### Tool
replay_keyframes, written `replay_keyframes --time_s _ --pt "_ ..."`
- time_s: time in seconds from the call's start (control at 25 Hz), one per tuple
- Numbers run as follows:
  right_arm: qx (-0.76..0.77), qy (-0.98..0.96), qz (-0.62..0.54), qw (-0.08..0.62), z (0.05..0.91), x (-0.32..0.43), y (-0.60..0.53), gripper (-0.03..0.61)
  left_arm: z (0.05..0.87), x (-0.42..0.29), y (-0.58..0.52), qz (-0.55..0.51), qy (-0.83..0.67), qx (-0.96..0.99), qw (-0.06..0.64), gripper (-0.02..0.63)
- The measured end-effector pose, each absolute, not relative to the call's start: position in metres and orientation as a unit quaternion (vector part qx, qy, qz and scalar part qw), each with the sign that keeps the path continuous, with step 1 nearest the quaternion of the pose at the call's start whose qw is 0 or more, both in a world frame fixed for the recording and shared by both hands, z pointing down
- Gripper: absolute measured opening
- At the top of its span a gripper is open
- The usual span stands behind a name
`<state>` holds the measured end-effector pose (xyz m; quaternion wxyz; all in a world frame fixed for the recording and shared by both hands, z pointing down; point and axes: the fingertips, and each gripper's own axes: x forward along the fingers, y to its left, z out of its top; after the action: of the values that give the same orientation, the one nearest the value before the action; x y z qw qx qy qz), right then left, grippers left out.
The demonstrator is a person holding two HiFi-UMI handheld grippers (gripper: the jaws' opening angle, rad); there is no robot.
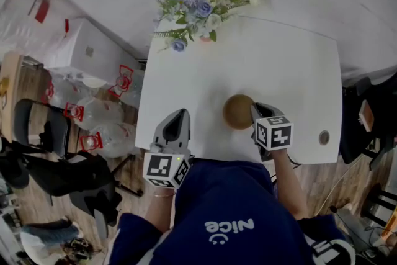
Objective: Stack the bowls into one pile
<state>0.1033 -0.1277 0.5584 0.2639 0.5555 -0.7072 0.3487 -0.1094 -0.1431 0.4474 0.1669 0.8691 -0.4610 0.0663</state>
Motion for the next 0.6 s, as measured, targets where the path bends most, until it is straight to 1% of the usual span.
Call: replay_keyframes --time_s 0.08,0.12,0.32,0.4,0.6 --pt "0.549 -0.712 0.343 0.272 0.559 0.099 -0.127 0.122 0.448 -0.109 -0.143 0.067 -0.459 0.87 0.167 0.017" --pt "0.548 -0.713 0.338 0.277 0.56 0.099 -0.127 0.133 0.448 -0.108 -0.143 0.068 -0.458 0.87 0.167 0.017" --pt "0.551 -0.717 0.313 0.29 0.555 0.1 -0.126 0.15 0.448 -0.105 -0.142 0.068 -0.453 0.874 0.165 0.017" --pt "0.551 -0.72 0.311 0.285 0.551 0.1 -0.127 0.164 0.447 -0.104 -0.142 0.068 -0.45 0.875 0.165 0.017" --pt "0.565 -0.726 0.299 0.254 0.529 0.103 -0.128 0.167 0.449 -0.101 -0.14 0.067 -0.444 0.877 0.17 0.017"
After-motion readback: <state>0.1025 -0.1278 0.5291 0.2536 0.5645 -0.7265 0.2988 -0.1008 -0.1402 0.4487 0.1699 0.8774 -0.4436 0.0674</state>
